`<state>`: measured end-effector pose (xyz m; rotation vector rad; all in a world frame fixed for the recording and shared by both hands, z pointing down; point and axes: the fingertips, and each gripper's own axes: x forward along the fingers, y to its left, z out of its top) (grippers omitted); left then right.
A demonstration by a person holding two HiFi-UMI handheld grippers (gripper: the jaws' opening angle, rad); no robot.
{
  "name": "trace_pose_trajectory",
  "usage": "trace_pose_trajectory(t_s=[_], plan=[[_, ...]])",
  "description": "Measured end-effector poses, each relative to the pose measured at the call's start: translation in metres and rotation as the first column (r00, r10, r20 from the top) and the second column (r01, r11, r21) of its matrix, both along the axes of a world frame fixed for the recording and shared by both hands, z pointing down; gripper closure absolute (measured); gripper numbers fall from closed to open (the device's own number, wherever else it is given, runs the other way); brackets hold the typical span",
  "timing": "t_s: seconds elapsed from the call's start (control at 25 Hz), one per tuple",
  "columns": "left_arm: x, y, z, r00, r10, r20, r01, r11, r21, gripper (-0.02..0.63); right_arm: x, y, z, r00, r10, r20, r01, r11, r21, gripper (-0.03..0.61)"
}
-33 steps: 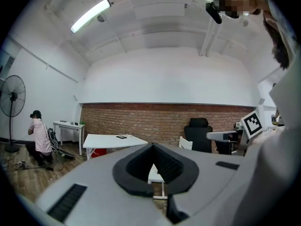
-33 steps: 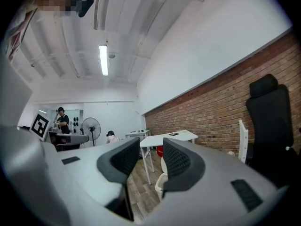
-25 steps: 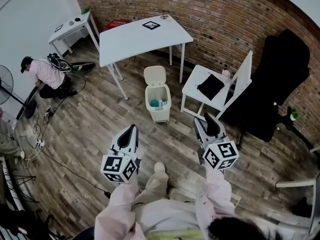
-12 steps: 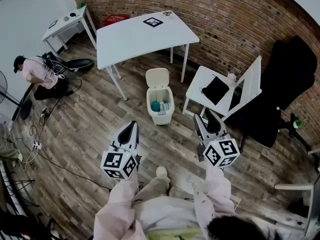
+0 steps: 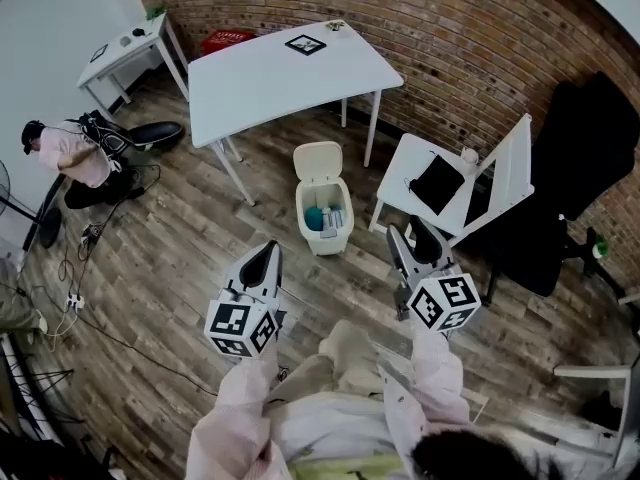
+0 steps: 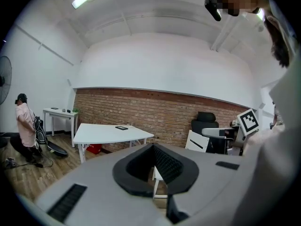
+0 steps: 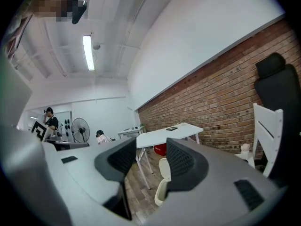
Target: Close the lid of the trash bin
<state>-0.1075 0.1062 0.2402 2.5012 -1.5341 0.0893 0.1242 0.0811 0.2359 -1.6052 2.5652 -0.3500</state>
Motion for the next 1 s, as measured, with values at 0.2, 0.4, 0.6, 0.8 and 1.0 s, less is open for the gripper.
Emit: trace_pose_trajectory(t_s=[0.2, 0.4, 0.6, 0.8, 1.0], plan=[[-0.015, -0.017, 0.011, 0.999, -0.031, -0.009, 0.031, 0.999, -0.026, 0.621, -0.011, -0.018, 0.011, 1.000, -0.023, -0.018, 0.022, 0.999, -0.028, 0.397], [-0.025, -0.051, 0.019, 0.998, -0.054, -0.013, 0.054, 0.998, -0.043, 0.621, -0.014, -0.054, 0.020, 1.000, -0.025, -0.019, 0.024, 0.999, -0.048, 0.397], [-0.026, -0.092, 0.029, 0.997, -0.075, -0.020, 0.073, 0.994, -0.077, 0.621, -0.015, -0.100, 0.032, 0.999, -0.043, -0.030, 0.041, 0.996, -0.083, 0.397], [-0.029, -0.139, 0.038, 0.995, -0.101, -0.027, 0.097, 0.989, -0.109, 0.621, -0.015, -0.149, 0.045, 0.997, -0.060, -0.045, 0.054, 0.991, -0.122, 0.397], [-0.033, -0.181, 0.046, 0.991, -0.128, -0.024, 0.124, 0.982, -0.145, 0.621, -0.019, -0.200, 0.059, 0.993, -0.095, -0.068, 0.083, 0.983, -0.164, 0.397]])
